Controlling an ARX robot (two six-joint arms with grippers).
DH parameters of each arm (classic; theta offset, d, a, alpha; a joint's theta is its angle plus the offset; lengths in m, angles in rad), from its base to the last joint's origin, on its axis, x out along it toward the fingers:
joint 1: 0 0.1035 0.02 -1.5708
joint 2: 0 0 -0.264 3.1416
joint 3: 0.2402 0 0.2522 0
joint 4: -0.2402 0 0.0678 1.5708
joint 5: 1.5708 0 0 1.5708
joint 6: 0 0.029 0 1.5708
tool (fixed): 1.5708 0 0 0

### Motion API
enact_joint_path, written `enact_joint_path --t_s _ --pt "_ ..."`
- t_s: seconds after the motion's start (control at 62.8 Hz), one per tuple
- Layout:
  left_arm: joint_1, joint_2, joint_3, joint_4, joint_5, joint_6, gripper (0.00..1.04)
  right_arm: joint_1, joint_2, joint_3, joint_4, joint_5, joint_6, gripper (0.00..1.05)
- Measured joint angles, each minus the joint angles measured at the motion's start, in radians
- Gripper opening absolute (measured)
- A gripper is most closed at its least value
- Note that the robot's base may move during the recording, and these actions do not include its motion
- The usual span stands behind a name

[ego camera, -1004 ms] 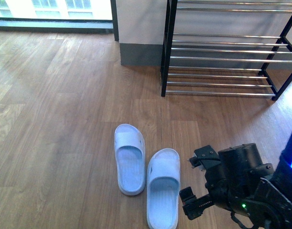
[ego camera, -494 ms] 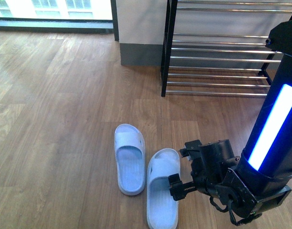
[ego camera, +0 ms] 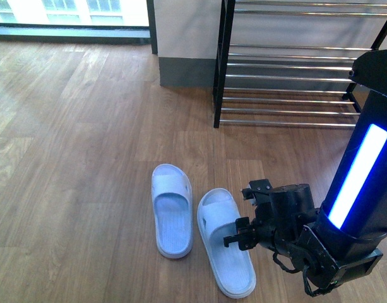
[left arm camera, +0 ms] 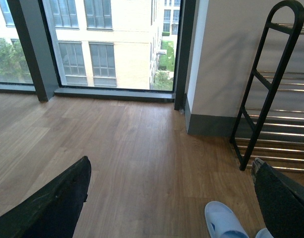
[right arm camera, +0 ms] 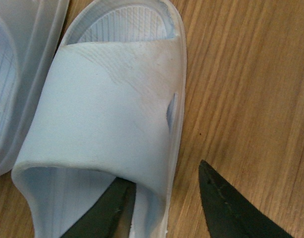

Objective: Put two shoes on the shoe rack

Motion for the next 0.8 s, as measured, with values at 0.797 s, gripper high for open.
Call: enact_joint_path --t_s 0.797 --pt "0.0 0.0 0.0 0.0 0.0 0.0 0.95 -0.186 -0.397 -0.412 0.2 0.096 0.0 0.01"
